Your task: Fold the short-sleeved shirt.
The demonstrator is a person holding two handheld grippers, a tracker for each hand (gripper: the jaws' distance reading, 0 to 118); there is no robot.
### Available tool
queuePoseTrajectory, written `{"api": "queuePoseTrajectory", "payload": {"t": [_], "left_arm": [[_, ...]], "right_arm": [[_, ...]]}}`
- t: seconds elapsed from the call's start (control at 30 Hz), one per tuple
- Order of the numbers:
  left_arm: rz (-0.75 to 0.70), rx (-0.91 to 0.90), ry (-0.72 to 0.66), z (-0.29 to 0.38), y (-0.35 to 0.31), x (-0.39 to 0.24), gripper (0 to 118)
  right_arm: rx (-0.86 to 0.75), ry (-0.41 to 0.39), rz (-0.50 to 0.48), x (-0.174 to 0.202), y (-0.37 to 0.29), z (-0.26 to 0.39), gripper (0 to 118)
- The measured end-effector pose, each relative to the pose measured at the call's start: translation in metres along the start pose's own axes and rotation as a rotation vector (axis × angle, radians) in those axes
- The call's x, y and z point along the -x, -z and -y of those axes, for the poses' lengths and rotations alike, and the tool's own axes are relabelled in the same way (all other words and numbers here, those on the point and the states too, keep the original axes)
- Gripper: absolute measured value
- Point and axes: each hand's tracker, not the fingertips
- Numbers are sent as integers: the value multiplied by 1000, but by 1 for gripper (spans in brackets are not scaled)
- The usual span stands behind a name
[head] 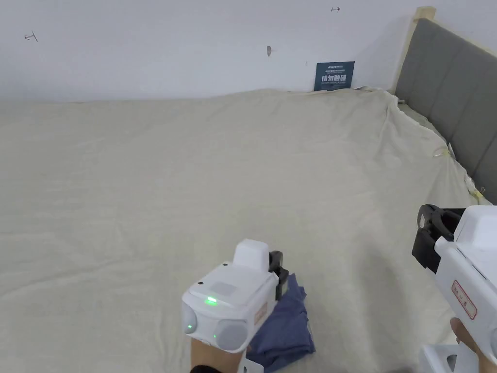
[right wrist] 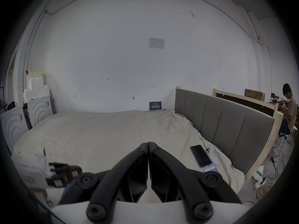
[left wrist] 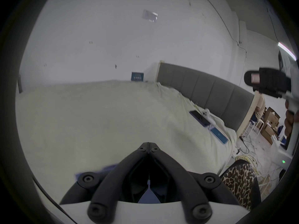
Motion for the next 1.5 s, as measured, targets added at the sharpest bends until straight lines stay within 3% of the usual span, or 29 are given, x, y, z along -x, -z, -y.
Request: {"api": "queuePoseTrajectory", "payload": {"t": [0.33, 0.7, 1.23, 1.5], "left_arm": [[-202, -207, 13, -57, -70, 63, 0], [-415, -346, 10, -66, -129, 109, 0], [-475, -351, -29, -56, -142, 126, 0], [-463, -333, -43, -52, -143, 127, 0]], "right_arm": [[-76, 0, -51, 29, -2, -19, 0], [-123, -16, -109, 64, -3, -25, 0], [-107, -6, -148, 79, 2, -18, 0], [-1, -31, -226, 102, 34, 31, 0]]}}
